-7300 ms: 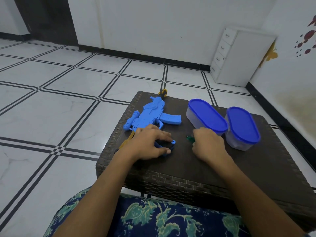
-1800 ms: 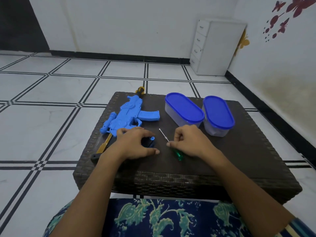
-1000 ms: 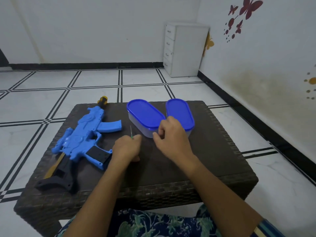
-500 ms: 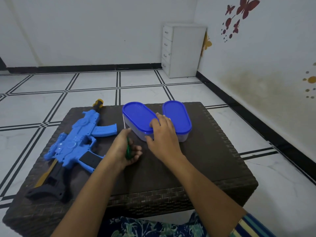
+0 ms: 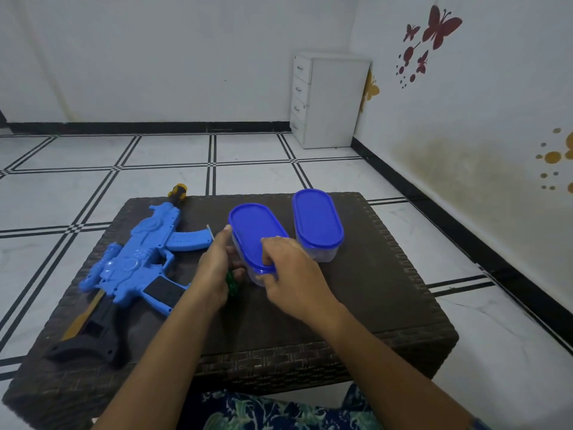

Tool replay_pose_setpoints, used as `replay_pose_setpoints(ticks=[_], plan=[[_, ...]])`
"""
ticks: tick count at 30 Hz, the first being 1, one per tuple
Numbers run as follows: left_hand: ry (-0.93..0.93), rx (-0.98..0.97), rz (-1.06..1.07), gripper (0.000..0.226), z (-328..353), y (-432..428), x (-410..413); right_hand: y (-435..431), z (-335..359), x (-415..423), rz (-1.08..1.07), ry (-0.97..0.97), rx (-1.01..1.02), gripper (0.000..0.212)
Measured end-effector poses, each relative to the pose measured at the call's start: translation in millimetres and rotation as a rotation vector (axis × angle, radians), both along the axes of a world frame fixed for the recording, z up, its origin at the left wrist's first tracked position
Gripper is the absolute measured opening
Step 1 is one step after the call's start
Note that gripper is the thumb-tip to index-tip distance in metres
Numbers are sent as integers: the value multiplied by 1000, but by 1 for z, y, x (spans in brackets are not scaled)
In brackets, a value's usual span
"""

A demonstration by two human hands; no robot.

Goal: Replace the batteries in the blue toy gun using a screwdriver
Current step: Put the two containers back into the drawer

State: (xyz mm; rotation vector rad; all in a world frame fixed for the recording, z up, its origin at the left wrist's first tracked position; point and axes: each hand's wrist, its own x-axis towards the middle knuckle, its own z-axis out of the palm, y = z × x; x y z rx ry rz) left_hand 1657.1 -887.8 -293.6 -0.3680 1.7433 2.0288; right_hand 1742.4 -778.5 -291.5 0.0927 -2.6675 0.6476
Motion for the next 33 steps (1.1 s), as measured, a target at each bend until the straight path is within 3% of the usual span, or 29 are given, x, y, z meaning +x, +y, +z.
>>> replay_pose_setpoints(ticks=[7,13,17,20,23,28,33], plan=[[140,-63,-117,65,-1,0,5,0,0,4,-39,21,-189,14],[24,28,-68,98,-9,-8,-3,-6,0,12,-34,12,-211,23],[26,-25,-116,110,-11,-8,-2,-10,1,14,-116,30,-600,26],[36,-51,-156,85,-8,-5,5,-3,-3,10,-280,55,-705,28],[21,-58,-164,63,-9,-3,5,0,-4,11,-305,-58,-795,34],[-10,-35,-147,66,-9,-3,3,9,-3,11,-458,95,-572,22],[-27,-46,-93,66,-7,-1,5,35,-5,3,-609,375,-554,10]])
